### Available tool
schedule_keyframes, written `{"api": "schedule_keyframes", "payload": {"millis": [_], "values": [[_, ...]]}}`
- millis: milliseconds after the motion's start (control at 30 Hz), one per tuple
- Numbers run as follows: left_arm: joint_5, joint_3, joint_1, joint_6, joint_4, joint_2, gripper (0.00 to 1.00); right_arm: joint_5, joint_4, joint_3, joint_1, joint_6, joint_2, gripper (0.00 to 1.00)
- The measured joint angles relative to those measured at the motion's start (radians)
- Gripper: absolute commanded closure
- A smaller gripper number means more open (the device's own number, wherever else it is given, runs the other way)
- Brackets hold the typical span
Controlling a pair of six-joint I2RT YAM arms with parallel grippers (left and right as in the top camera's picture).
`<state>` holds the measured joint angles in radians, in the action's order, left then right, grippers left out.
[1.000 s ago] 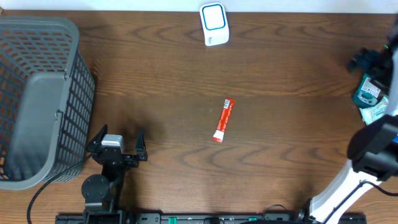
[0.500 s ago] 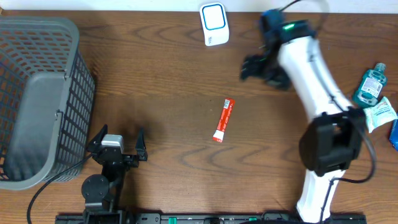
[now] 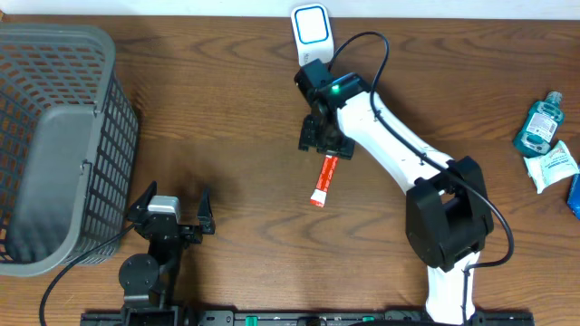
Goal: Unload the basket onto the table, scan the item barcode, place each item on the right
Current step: 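Reach right gripper down and grasp the red Nescafe stick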
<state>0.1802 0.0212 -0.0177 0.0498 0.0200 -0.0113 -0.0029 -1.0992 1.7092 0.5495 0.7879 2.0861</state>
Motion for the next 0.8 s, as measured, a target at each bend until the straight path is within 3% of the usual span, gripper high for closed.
{"api": "schedule_keyframes", "payload": {"millis": [300,433,567,667,700,800], "values": [[0.0,0.0,0.0,0.0,0.0,0.0,0.02,0.03,0.023,-0.011,0.007,0.062,0.095,0.42],[0.0,0.0,0.0,0.0,0.0,0.0,0.02,0.024,0.012,-0.014,0.015,0.068,0.145,0.47],[0.0,0.0,0.0,0.0,0.0,0.0,0.02,0.006,-0.005,-0.015,0.021,0.075,0.151,0.62],[0.0,0.0,0.0,0.0,0.0,0.0,0.02,-0.005,-0.055,-0.014,0.022,0.089,0.157,0.94],[0.0,0.0,0.0,0.0,0.0,0.0,0.02,-0.008,-0.082,-0.014,0.021,0.09,0.161,0.99],[0.0,0.0,0.0,0.0,0.0,0.0,0.02,-0.006,-0.12,-0.014,0.021,0.1,0.165,0.99]]}}
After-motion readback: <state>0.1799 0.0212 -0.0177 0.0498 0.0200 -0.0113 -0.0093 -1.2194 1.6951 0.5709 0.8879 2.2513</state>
